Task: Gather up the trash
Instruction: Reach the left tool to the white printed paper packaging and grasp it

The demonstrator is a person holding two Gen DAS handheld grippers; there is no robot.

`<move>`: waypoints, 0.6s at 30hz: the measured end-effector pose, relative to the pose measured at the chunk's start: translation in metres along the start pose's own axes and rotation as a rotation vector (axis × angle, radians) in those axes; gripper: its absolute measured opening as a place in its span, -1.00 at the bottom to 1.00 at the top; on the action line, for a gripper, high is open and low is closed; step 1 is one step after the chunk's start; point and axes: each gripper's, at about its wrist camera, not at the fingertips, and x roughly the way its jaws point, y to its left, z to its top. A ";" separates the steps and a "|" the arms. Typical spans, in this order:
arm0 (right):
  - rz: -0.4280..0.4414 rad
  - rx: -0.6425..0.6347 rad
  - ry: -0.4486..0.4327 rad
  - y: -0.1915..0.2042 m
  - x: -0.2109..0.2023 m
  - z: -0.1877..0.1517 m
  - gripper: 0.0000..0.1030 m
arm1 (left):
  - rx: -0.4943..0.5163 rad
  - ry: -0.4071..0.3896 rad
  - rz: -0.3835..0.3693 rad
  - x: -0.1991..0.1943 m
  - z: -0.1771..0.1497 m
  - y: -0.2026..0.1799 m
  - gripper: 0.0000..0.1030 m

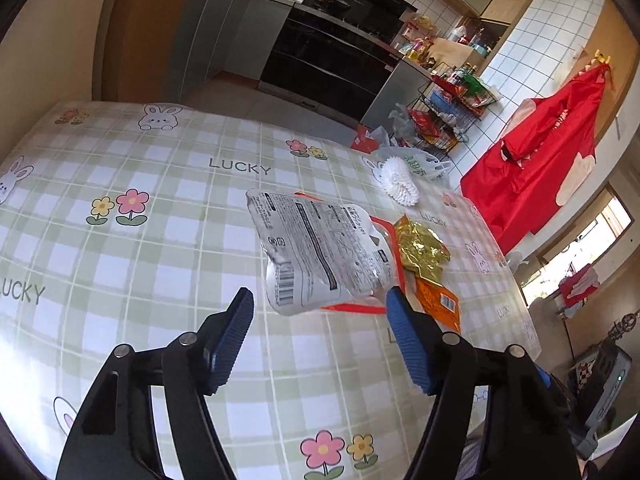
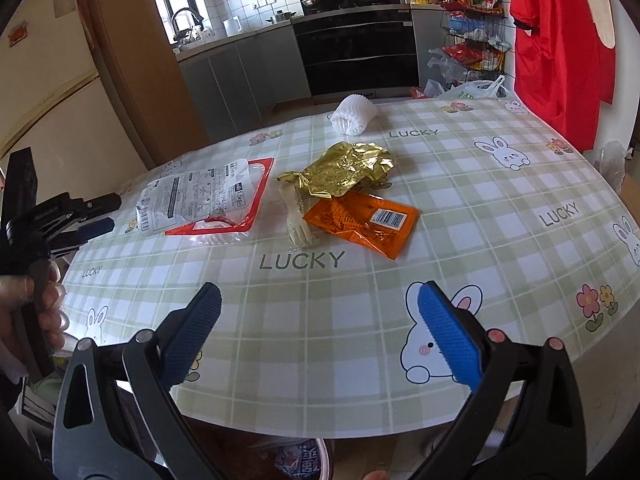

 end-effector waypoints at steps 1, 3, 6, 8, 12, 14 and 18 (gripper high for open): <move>-0.004 0.002 0.005 -0.002 0.005 0.002 0.89 | -0.011 0.005 0.008 0.008 0.004 0.002 0.22; 0.004 0.003 0.013 -0.005 0.013 0.004 0.89 | -0.023 0.009 0.020 0.020 0.013 0.005 0.14; 0.011 -0.006 0.024 -0.005 0.025 0.007 0.89 | -0.029 0.020 0.054 0.038 0.021 0.010 0.11; 0.023 -0.016 0.032 -0.004 0.031 0.009 0.89 | -0.051 0.034 0.053 0.049 0.024 0.015 0.11; 0.037 -0.060 0.036 -0.001 0.045 0.015 0.89 | -0.051 0.051 0.057 0.062 0.027 0.019 -0.09; 0.048 -0.094 0.065 0.002 0.056 0.018 0.89 | -0.027 0.046 0.078 0.063 0.028 0.018 -0.41; 0.099 -0.165 0.144 0.010 0.079 0.028 0.89 | 0.004 0.011 0.079 0.050 0.030 0.010 -0.52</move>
